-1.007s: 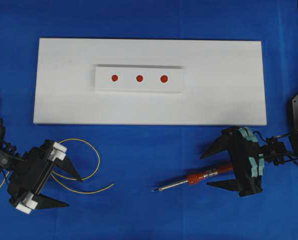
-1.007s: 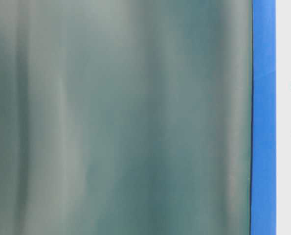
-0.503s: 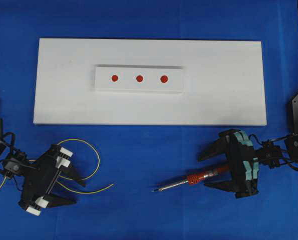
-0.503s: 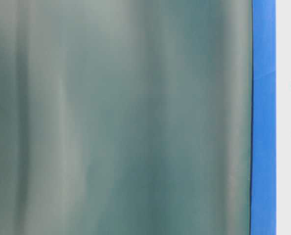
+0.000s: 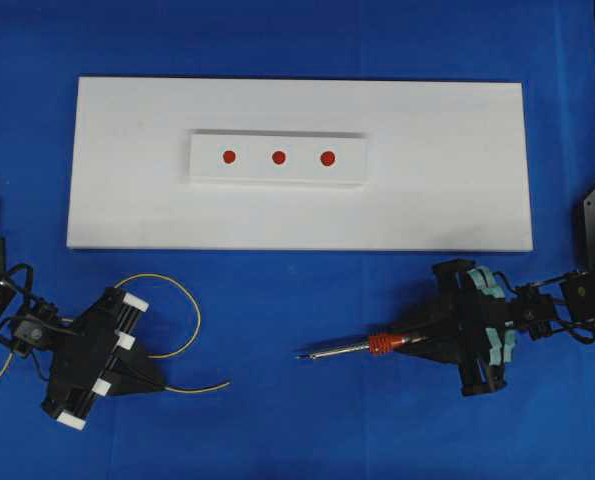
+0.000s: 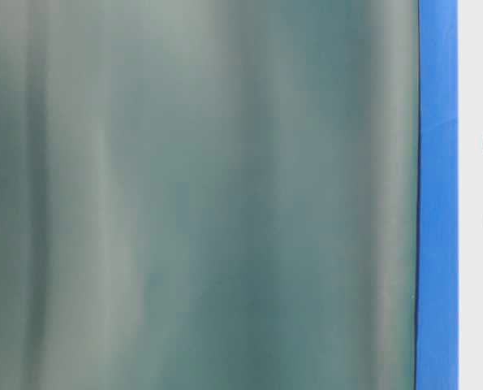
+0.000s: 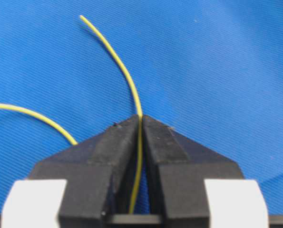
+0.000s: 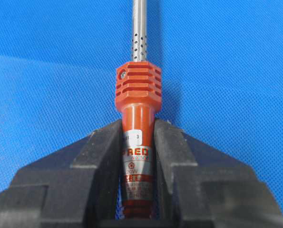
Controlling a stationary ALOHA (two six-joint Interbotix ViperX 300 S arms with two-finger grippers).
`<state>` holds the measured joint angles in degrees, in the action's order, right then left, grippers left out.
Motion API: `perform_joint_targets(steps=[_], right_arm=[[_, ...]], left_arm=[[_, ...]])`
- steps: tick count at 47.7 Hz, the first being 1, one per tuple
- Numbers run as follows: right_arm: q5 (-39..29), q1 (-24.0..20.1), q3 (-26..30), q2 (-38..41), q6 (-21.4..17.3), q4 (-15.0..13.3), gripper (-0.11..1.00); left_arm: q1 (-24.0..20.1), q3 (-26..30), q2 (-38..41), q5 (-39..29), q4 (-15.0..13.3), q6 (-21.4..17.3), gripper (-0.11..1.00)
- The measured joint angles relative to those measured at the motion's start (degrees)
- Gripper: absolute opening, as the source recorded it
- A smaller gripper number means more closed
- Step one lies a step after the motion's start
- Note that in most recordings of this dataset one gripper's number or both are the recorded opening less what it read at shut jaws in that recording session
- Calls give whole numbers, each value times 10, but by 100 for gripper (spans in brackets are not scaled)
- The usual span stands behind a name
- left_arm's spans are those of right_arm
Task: Touch the tip of the soldering iron to the tip of the solder at the mark.
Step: 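Close left gripper on solder wire and right gripper on iron handle, then lift both tools and carry them up over the white board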
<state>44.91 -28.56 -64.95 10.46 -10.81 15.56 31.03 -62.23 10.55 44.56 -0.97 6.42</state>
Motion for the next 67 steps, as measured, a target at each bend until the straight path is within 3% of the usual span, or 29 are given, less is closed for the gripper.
perform_joint_targets(steps=[8,14,30,38,45,53,67], right_arm=[[-12,0,1,-21,-3,0,6],[-50,-2,2,-69,-2,0,6],[-327,33,40,-257,2,0,6],[-455,49,83,-311,3,-4,6],[-497,62,98,-313,3,-6,6],[-540,99,106,-313,2,-19,6],[-626,219,124,-312,2,-58,6]], left_arm=[[-4,10,-24,-30,0,1,2],[-5,27,-78,-103,0,1,2],[-8,100,-230,-389,0,1,2],[-12,120,-252,-449,0,3,2],[-25,127,-251,-461,1,25,2],[-67,137,-249,-486,4,42,2],[-193,171,-227,-563,7,30,2]])
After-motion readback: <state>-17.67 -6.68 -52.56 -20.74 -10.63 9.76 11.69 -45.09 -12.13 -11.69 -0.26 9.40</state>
